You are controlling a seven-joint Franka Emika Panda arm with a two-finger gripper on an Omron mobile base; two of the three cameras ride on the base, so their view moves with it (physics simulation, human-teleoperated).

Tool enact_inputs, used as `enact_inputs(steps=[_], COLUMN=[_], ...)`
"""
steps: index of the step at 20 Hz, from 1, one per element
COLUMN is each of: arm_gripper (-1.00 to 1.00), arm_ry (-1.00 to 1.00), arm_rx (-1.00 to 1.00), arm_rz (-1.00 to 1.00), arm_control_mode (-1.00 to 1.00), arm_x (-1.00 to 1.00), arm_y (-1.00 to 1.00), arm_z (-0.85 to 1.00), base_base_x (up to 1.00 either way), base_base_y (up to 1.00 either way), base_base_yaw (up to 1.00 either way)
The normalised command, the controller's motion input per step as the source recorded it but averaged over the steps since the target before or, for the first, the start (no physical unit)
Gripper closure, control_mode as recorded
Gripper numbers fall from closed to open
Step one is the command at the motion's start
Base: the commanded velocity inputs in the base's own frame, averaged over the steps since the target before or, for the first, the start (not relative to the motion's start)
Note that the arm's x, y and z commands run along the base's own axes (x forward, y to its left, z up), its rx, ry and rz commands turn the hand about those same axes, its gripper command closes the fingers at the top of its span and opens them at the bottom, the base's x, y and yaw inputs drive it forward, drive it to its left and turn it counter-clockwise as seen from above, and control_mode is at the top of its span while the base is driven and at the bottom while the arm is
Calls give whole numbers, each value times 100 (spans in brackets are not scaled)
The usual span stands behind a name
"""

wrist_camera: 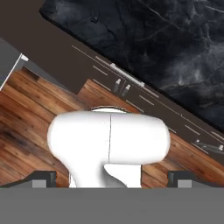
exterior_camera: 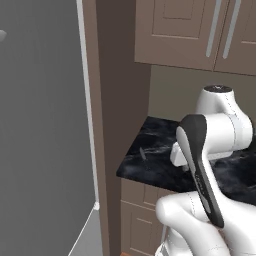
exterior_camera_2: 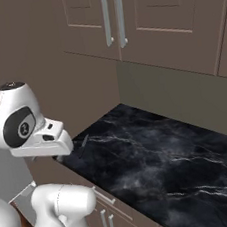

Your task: Retrieve the butter from the fridge and place it on a plate on the dining table. Then retrieve the butter knife by the fridge and place it near the plate.

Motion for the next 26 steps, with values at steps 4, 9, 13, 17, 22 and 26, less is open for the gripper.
enact_inputs(steps=[4,9,13,17,22,26], arm_gripper=[-100,-100,-100,-100,-100,-100], arm_ry=[-14,-3,-13,-12,-5,0], arm_rx=[3,18,1,0,-3,-2], arm_rz=[0,0,0,0,0,0], arm_control_mode=[-100,-100,-100,-100,-100,-100], arm_x=[66,65,41,29,40,46], arm_y=[16,0,0,7,6,0], arm_z=[-3,0,-11,-27,-37,-30], base_base_x=[0,0,0,0,0,0], base_base_y=[0,0,0,0,0,0], base_base_yaw=[0,0,0,0,0,0])
